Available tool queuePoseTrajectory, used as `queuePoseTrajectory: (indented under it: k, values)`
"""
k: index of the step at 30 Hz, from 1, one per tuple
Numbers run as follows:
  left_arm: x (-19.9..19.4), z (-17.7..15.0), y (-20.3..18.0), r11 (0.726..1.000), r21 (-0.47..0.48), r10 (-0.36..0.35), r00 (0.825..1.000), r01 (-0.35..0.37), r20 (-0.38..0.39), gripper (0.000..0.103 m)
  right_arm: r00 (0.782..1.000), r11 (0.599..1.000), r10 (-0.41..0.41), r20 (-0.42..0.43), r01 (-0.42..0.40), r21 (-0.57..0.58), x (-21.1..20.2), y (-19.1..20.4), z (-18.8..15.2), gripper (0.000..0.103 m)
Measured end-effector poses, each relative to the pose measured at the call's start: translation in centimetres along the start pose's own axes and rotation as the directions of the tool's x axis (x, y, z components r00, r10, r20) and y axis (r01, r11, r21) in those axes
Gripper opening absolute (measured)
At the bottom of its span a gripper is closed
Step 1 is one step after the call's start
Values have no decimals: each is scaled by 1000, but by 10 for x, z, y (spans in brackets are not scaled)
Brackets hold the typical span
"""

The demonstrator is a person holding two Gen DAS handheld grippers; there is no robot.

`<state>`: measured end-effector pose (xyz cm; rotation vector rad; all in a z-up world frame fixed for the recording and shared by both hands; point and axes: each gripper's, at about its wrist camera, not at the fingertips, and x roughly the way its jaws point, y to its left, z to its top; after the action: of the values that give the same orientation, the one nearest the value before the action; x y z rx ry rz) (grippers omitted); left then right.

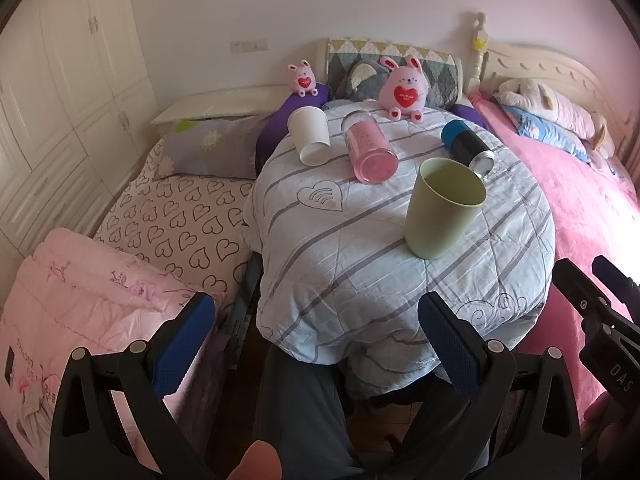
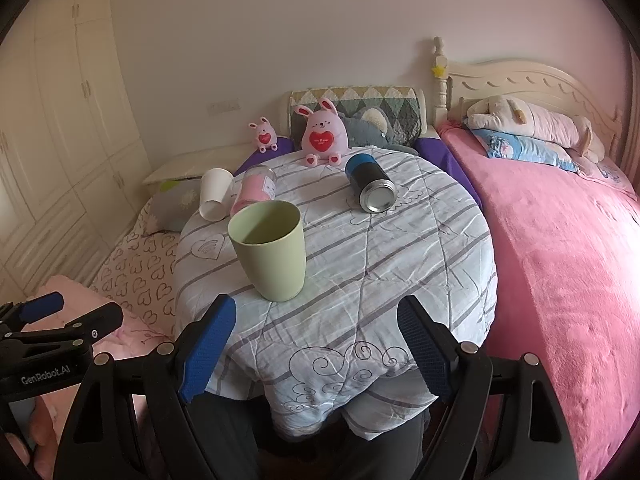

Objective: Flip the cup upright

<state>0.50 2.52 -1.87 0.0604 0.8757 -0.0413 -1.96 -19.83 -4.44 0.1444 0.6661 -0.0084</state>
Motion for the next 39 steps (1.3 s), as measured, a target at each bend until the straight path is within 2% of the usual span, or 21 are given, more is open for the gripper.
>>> queuePoseTrajectory:
  k: [15, 19, 22, 30, 39]
  values:
    - [3, -1, 0, 1000, 1, 10, 1000, -10, -2, 103, 1000, 1000, 7, -4, -7, 12, 1, -4, 0, 84]
    - [2, -2, -5, 998, 29, 58, 998, -59, 20, 103, 1000, 1000, 10, -8, -10, 13, 1, -4, -1, 84]
    - [3, 0, -6, 997, 34, 68, 997, -69, 24, 103, 1000, 1000, 11, -12, -11, 16, 2, -6, -2, 84]
    - [6, 2, -1, 999, 7, 46, 999, -46, 15, 103, 1000, 1000, 12, -18, -12, 20, 5, -9, -2, 84]
    - [7, 3, -1, 999, 7, 52, 999, -52, 16, 103, 1000, 1000, 18, -20, -17, 19, 7, -9, -1, 84]
